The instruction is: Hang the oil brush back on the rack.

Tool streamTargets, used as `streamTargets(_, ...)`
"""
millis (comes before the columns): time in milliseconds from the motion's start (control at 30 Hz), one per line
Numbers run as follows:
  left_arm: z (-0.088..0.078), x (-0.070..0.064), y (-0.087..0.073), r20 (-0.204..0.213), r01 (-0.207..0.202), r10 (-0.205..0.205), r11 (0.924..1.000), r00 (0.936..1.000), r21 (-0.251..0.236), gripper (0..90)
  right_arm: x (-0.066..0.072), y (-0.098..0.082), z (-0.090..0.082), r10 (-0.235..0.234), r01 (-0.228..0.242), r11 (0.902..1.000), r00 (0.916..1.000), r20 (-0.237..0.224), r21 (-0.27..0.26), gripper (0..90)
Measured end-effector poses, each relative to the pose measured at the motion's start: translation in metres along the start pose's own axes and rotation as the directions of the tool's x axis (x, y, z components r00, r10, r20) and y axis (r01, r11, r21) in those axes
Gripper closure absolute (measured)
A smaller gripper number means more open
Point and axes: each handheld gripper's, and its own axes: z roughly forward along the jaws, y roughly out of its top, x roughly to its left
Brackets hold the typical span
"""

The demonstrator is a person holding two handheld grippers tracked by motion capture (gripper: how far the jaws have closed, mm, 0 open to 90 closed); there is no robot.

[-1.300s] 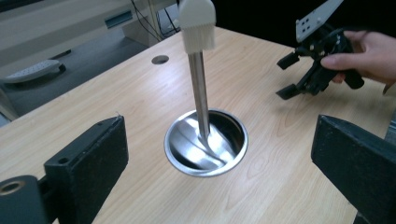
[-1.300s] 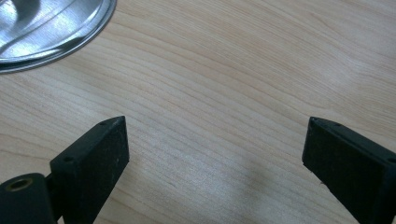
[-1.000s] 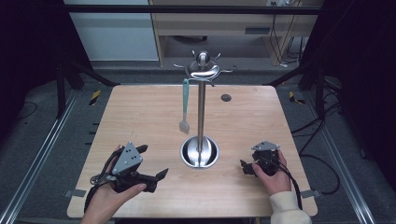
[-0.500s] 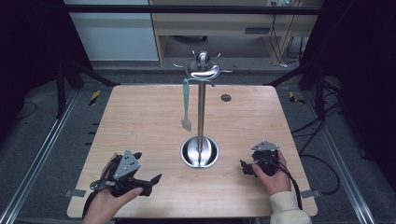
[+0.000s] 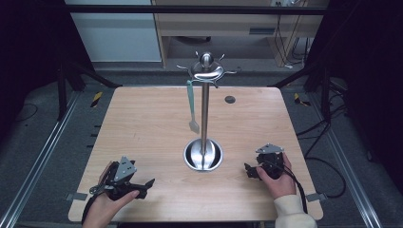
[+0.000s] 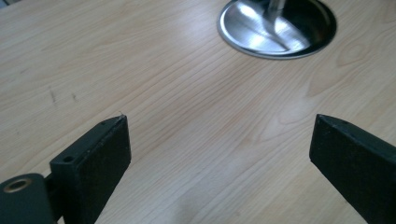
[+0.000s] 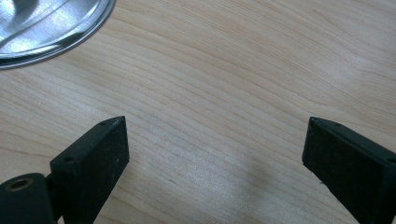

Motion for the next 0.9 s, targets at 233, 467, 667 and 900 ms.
streamTargets(233, 0.011, 0.022, -0.013, -0.035, 0.045, -0.044, 0.9987, 0.9984, 0.024, 5.3, 0.000, 0.000, 0.000, 0.000, 0.000, 1.0000, 1.0000, 0.000, 0.002, 7.9)
streamTargets(467, 0.022, 0.040, -0.014, -0.059, 0.084, -0.082, 0.9962, 0.9949, 0.025, 5.4, 0.000, 0.000, 0.000, 0.000, 0.000, 1.0000, 1.0000, 0.000, 0.002, 7.9)
streamTargets(667, 0.034, 0.051, -0.019, -0.081, 0.104, -0.100, 0.9936, 0.9917, 0.044, 5.8, 0.000, 0.000, 0.000, 0.000, 0.000, 1.0000, 1.0000, -0.003, 0.004, 7.9)
streamTargets(900, 0.040, 0.059, -0.025, -0.115, 0.108, -0.102, 0.9927, 0.9881, 0.052, 6.2, 0.000, 0.000, 0.001, -0.001, 0.001, 1.0000, 1.0000, -0.002, 0.005, 7.9)
